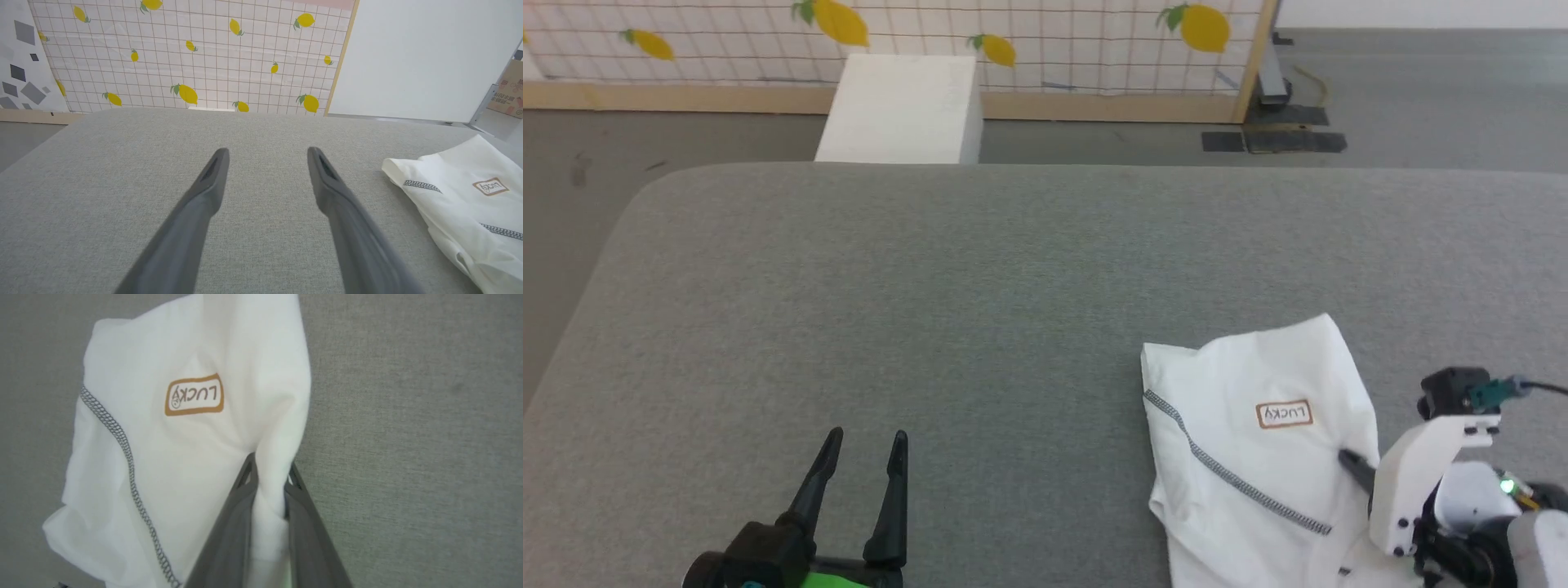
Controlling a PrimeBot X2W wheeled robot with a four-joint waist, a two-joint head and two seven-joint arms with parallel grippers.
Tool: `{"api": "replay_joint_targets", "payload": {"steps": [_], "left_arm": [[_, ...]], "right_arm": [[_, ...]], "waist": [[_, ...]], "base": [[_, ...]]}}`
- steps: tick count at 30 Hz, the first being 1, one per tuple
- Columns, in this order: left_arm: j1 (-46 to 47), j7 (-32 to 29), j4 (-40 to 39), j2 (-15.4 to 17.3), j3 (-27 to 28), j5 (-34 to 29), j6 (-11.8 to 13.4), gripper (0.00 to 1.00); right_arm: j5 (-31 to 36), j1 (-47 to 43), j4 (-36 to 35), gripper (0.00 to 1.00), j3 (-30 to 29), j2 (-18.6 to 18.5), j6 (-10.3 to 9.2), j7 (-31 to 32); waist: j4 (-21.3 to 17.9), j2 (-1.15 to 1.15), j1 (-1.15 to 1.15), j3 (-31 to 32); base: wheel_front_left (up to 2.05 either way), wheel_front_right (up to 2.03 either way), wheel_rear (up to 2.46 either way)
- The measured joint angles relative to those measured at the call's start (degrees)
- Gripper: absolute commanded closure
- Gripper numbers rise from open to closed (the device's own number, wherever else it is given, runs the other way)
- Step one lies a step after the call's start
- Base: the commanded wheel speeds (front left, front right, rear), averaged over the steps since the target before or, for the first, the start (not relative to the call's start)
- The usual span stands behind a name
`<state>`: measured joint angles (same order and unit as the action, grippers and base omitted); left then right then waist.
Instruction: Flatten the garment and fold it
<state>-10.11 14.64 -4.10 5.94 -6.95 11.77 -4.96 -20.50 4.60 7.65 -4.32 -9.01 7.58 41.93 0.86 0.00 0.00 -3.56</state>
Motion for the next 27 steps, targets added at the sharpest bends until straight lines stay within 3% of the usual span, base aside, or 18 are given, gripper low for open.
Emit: {"api": "replay_joint_targets", "payload": {"steps": [8,27], "left_arm": [[1.3,0.0,-1.0,0.7,-0.3,-0.1,0.5,0.0],[8.9,-3.1,-7.0,4.4,0.1,-2.7,1.5,0.0]], "right_arm": [[0.2,6.2,-1.5,1.0,5.1,-8.4,0.0,1.0],[1.7,20.9,2.2,1.0,7.5,-20.9,0.0,-0.5]], "waist": [[-4.1,0.0,0.0,-1.5],[-12.4,0.0,0.0,-11.8]], "base": [[0.0,0.0,0.0],[0.0,0.0,0.0]]}}
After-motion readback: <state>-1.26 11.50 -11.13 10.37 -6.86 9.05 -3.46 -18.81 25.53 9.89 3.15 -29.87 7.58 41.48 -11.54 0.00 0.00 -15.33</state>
